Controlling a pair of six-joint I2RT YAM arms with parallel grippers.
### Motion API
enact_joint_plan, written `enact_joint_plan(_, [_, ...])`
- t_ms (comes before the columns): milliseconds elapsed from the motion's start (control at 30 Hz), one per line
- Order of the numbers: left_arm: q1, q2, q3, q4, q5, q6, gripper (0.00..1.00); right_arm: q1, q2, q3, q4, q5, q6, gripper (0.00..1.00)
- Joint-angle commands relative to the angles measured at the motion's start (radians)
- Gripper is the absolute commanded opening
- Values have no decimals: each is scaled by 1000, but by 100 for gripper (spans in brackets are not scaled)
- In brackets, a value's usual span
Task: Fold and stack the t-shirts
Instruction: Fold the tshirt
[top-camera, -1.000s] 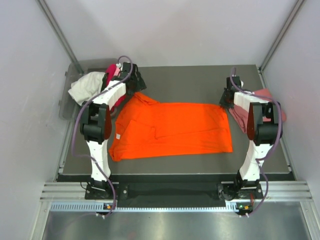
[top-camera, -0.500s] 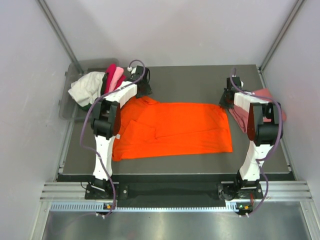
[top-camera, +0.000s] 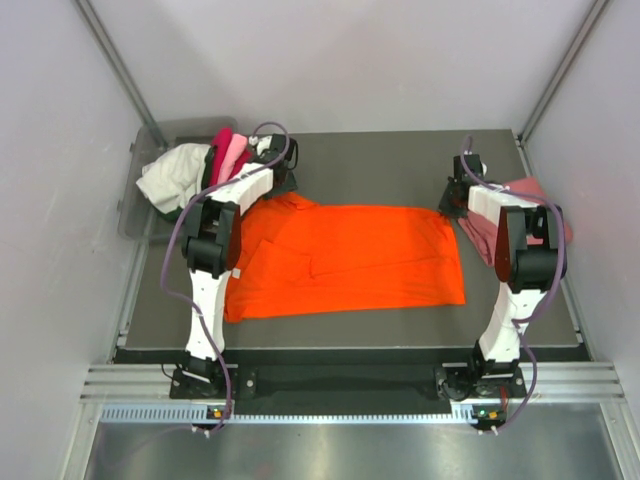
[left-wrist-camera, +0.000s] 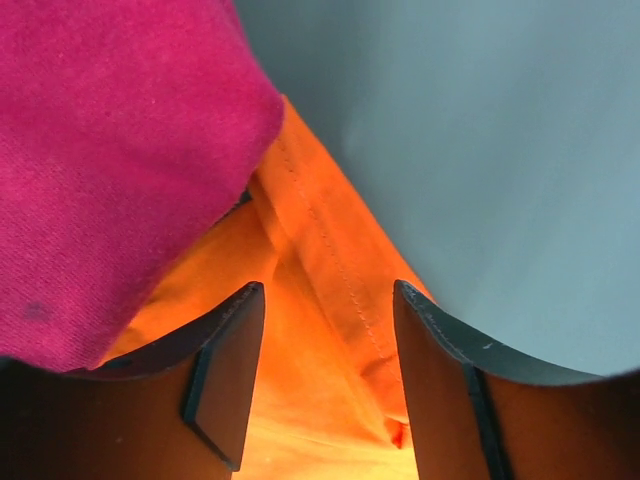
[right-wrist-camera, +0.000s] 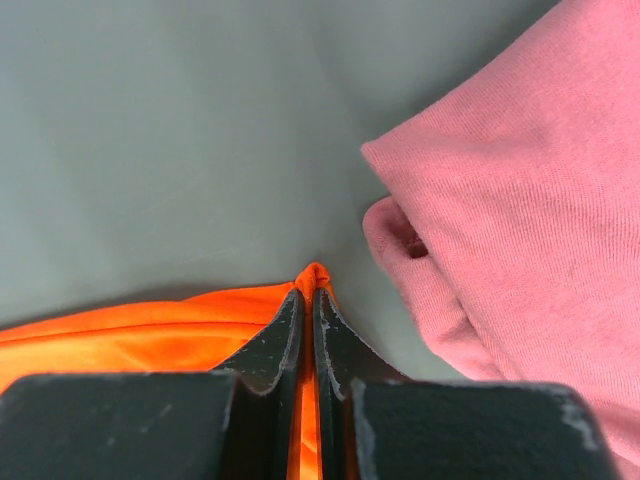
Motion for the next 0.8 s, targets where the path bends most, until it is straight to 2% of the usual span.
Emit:
enact_joint_plan(0, [5,-10,-10,-2,-43,18,59,-2,-49,-2,26,-7,9,0])
enact_joint_plan(167, [7,22,-3,1,-23,13,49,-4,-54,-6,26,-7,7,0])
enact_joint_plan(267, [10,36,14,-6,-20,13,34,-4,-58,-8,29,-4,9,0])
enact_joint_plan(300, [8,36,19,-8,-23,15,24,-4,-60,-9,29,-4,7,0])
enact_joint_plan(333, [10,36,20,-9,-29,18,22,-4,-61,-11,28,-4,7,0])
enact_joint_plan(533, [10,7,25,-12,-63,36,19,-2,-69,-16,32,-5,7,0])
enact_joint_plan(567, [8,2,26,-14,-60,39,13,-4,-70,-16,32,-5,7,0])
enact_joint_plan(600, [7,-1,30,-17,-58,41,0,-4,-70,-16,32,-5,7,0])
enact_joint_plan(767, [-13,-25,34,-26,-84,46,0,-4,-81,-19,32,-7,7,0])
